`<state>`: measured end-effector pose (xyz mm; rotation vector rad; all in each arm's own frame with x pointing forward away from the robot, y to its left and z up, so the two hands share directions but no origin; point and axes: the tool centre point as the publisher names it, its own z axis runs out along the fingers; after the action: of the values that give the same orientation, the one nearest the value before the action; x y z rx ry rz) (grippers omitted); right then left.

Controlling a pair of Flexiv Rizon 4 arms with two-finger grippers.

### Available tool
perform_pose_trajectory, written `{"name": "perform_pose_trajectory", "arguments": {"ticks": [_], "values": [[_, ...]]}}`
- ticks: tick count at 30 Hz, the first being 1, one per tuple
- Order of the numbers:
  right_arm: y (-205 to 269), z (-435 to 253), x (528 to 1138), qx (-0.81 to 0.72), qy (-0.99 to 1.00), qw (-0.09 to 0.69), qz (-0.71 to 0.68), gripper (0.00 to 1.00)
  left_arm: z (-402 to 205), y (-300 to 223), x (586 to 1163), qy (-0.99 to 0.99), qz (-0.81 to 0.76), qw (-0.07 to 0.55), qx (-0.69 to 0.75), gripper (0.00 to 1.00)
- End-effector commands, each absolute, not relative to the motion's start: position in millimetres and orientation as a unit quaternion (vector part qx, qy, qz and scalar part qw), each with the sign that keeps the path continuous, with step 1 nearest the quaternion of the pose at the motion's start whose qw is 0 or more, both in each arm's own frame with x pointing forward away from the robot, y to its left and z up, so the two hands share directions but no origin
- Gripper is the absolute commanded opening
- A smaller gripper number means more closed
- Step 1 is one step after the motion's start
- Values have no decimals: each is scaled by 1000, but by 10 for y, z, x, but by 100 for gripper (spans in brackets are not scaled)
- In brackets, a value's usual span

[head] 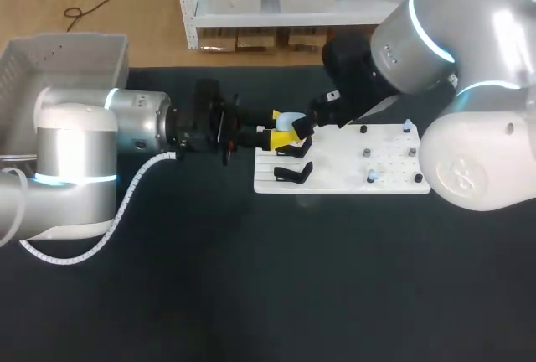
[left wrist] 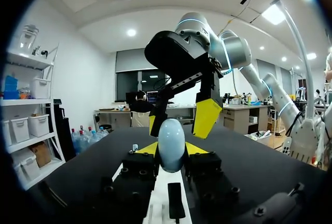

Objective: Pick up each earbud case from the left stands, insert the matching earbuds, close the lid, and place the case in the box.

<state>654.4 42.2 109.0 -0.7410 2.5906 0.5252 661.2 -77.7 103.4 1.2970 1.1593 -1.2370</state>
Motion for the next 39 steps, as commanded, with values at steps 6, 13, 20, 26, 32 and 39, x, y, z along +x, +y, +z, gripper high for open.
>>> {"name": "perform_pose_trajectory", "arguments": {"ticks": [6,13,20,26,32,39], "values": [[421,1094,6607,-261,927,197,184,100,1031,-779,6605,476,-506,484,532,0],[400,1079,6646,-255,929,197,184,100,1031,-779,6605,476,-506,484,532,0],[367,1114,6693,-248,929,203,183,100,1031,-779,6605,476,-506,484,532,0],[346,1205,6728,-245,927,216,183,100,1031,-779,6605,476,-506,484,532,0],[258,1373,6764,-251,920,244,175,100,1031,-779,6605,476,-506,484,532,0],[-89,1600,6839,-263,919,266,122,100,1031,-779,6605,476,-506,484,532,0]]}}
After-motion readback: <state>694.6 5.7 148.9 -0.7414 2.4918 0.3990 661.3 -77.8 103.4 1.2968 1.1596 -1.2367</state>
